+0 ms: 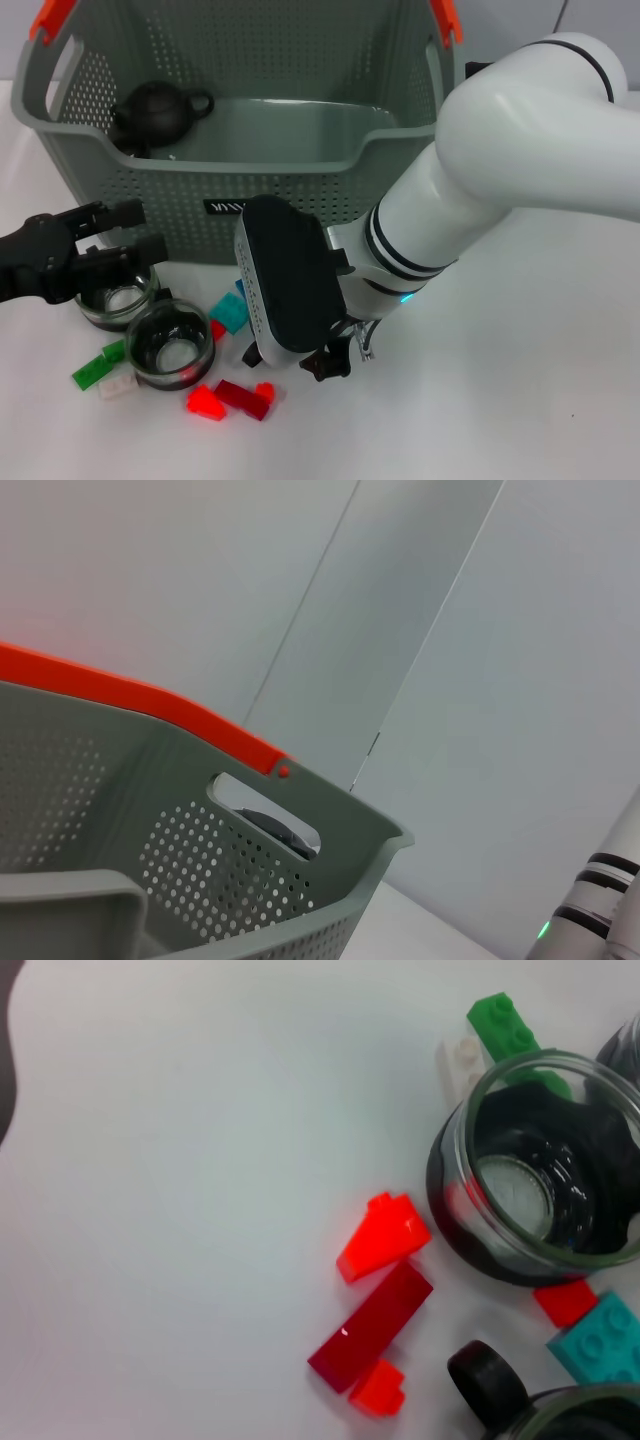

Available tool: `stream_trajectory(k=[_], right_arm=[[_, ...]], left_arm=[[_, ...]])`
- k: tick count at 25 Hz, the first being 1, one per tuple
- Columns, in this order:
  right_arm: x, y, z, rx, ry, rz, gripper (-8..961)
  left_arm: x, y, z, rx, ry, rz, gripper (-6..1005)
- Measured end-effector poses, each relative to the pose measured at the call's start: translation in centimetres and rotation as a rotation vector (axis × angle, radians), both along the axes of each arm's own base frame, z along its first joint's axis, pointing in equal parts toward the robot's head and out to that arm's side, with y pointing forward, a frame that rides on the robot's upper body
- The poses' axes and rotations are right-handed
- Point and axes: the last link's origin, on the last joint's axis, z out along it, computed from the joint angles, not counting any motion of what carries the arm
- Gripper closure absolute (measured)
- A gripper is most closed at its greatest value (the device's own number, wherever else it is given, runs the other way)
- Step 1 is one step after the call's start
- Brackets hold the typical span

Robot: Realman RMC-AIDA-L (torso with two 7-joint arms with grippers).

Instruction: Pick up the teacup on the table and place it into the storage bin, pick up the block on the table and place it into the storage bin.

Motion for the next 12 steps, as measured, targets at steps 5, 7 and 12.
stream_trajectory(k=[5, 7, 12], right_arm=[[-0.3, -0.1, 0.0, -0.012, 0.018, -0.011, 875], [-0.5, -0.3, 0.1, -0.018, 0.022, -0.009, 890], [-2.1, -1.5, 1.0, -0.068, 0.032, -0.003, 892]], left_arm=[[0.0, 0.0, 0.0, 0.0, -0.001, -0.001, 185], [0.0, 0.0, 0.0, 0.0, -0.001, -0.001, 185], [-0.1, -0.1, 0.1, 0.01, -0.006, 0.002, 185]])
